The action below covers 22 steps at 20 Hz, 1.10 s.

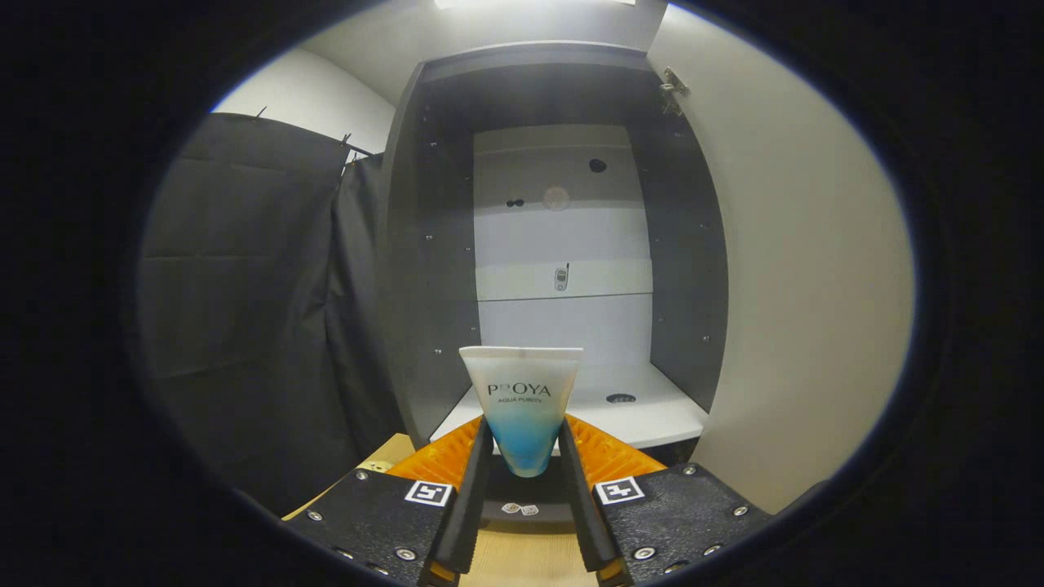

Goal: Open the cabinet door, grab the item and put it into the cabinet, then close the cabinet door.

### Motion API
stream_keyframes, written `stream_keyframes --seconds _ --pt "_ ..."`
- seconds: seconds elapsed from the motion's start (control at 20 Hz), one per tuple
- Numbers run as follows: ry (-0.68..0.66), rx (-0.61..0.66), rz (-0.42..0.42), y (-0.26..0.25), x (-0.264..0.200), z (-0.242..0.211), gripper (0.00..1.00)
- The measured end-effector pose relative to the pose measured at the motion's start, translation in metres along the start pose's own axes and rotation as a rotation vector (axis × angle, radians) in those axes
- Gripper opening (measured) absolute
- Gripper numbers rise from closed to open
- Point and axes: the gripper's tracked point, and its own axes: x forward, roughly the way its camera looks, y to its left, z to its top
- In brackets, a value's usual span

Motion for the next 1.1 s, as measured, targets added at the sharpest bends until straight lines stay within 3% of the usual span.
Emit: stream_keyframes --seconds 0.75,1.1 --pt "0.103 0.021 -0.046 -0.025 0.112 -0.012 0.49" --pt "0.153 0.009 -0.059 -0.031 0.132 -0.03 0.49"
